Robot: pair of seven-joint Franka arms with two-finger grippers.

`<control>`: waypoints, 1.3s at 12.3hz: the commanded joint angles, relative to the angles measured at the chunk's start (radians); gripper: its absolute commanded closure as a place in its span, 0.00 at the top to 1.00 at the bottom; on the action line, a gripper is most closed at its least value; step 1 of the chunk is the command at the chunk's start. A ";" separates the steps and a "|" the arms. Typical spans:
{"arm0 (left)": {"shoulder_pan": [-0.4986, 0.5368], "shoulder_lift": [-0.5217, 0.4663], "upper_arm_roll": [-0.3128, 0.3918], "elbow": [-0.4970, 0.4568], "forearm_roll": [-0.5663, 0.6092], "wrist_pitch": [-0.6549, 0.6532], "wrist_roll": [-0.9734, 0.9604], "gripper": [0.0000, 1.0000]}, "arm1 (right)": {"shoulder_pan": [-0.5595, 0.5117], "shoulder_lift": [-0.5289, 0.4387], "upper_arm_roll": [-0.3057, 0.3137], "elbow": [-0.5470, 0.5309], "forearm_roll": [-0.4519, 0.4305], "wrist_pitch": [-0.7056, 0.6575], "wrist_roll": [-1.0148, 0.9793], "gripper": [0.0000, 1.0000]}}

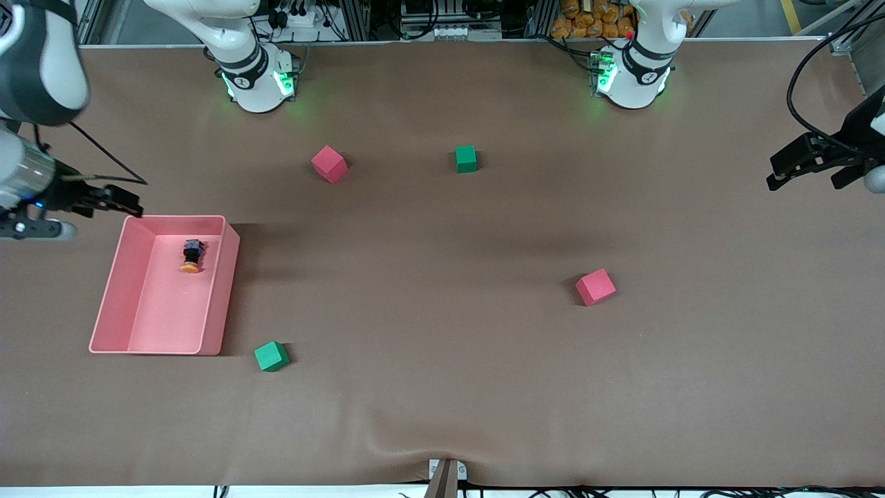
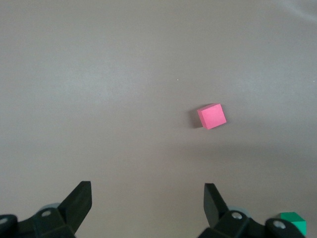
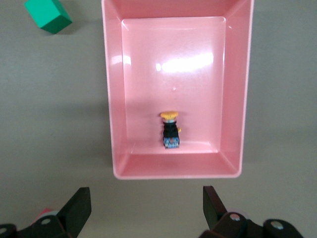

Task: Place and upright button with both arms
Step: 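Move the right gripper into the pink tray above the button, then lower and close the right gripper on the yellow-capped button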

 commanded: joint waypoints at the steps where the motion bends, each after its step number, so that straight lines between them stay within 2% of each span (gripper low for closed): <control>1: 0.005 0.007 0.000 0.019 -0.007 -0.019 0.015 1.00 | -0.035 0.029 0.010 -0.121 -0.016 0.177 -0.008 1.00; 4: 0.005 0.007 0.000 0.017 -0.007 -0.019 0.015 1.00 | -0.056 0.166 0.010 -0.198 -0.023 0.429 -0.075 1.00; 7: 0.005 0.007 0.000 0.017 -0.005 -0.019 0.017 1.00 | -0.131 0.322 0.013 -0.199 -0.023 0.616 -0.255 1.00; 9: 0.005 0.007 0.000 0.017 -0.005 -0.019 0.017 1.00 | -0.153 0.401 0.014 -0.216 -0.014 0.698 -0.264 1.00; 12: 0.005 0.007 0.002 0.016 -0.005 -0.019 0.017 1.00 | -0.118 0.366 0.020 -0.270 -0.005 0.678 -0.172 1.00; 14: 0.003 0.007 0.000 0.016 -0.005 -0.019 0.015 1.00 | -0.089 0.323 0.020 -0.273 -0.005 0.600 -0.127 1.00; 16: 0.003 0.007 0.000 0.017 -0.005 -0.019 0.015 1.00 | -0.089 0.324 0.020 -0.273 -0.005 0.594 -0.126 1.00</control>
